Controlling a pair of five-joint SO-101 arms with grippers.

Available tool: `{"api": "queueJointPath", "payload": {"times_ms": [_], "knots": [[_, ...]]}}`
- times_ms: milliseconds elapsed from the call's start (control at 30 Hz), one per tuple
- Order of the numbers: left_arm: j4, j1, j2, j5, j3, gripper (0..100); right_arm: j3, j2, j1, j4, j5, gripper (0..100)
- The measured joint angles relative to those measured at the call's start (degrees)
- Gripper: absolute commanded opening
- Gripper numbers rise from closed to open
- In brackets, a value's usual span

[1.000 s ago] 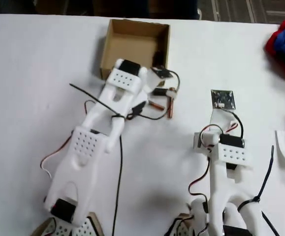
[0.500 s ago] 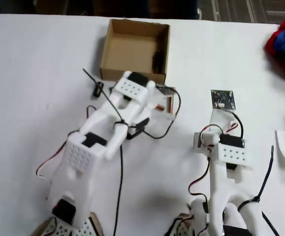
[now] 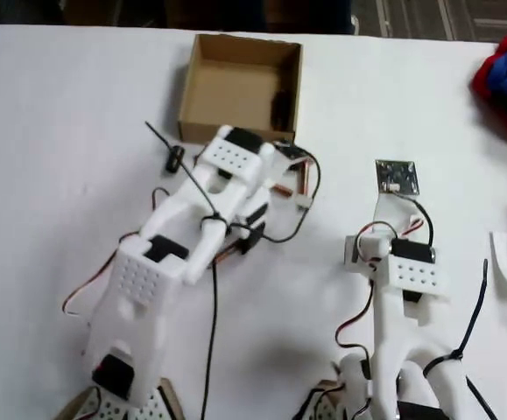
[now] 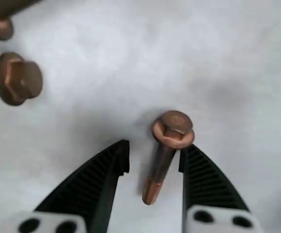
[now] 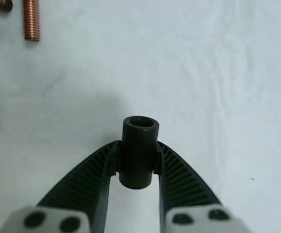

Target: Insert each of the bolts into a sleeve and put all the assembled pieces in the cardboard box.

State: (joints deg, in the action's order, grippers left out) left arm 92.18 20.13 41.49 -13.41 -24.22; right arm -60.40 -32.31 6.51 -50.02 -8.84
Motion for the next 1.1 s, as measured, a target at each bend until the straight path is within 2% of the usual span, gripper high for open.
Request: {"api": "queueJointPath", "payload": {"times_ms": [67,233,467,533,633,833,1100], "knots": [[0.00,0.00,0.00,0.62,0.09,18,0.00,0.00,0.00,0.00,0.00,2.1],[0.00,0.09,0.44,0.70,0.09,10,0.00,0.00,0.00,0.00,0.00,2.1],[-1.14,1.32,1.23,0.70,0.09,16,0.00,0.00,0.00,0.00,0.00,2.1],[-1.14,1.58,1.41,0.62,0.00,14,0.00,0.00,0.00,0.00,0.00,2.1],[-1.23,1.67,1.41,0.62,0.00,1,0.00,0.00,0.00,0.00,0.00,2.1],[0.18,1.76,0.35,0.62,-2.02,3,-2.73,-0.09,0.00,3.96,0.00,2.1],[4.57,-1.05,-15.65,3.08,-5.10,3,-4.48,-0.53,0.00,6.86,0.00,2.1]]}}
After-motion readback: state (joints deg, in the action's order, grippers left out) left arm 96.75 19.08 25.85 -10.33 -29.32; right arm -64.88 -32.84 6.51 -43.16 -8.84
